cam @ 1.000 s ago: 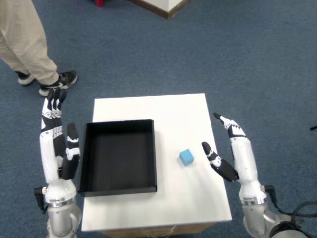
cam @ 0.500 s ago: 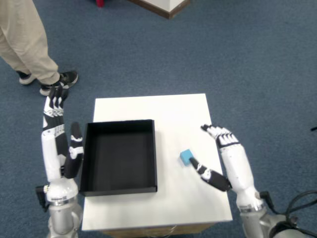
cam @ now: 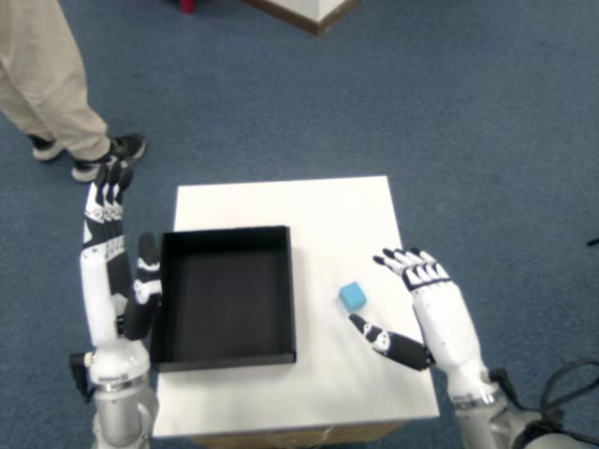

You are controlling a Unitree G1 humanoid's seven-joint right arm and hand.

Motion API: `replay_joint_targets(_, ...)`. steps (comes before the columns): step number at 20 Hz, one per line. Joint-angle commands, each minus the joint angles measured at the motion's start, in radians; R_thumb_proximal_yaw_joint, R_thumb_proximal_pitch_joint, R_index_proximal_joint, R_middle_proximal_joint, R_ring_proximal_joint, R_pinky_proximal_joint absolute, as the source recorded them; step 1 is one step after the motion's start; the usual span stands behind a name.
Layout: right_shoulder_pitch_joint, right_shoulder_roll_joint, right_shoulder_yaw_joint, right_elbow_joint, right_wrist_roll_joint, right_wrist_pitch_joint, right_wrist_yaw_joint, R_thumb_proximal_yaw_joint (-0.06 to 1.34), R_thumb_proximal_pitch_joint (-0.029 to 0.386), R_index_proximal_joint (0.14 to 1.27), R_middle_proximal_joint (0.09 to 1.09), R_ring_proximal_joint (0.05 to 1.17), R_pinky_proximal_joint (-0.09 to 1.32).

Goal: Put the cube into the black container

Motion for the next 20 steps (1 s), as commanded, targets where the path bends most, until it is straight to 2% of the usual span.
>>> replay_joint_targets(1, -0.053, -0.033, -0.003, 0.001, 0.014, 0.037, -0.012, 0.44, -0.011, 0.37, 0.27, 0.28, 0.17)
replay_joint_targets(20, -0.139, 0.015, -0.053, -0.034, 0.079, 0.206, 0.223, 0.4, -0.019, 0.45, 0.3, 0.29, 0.14)
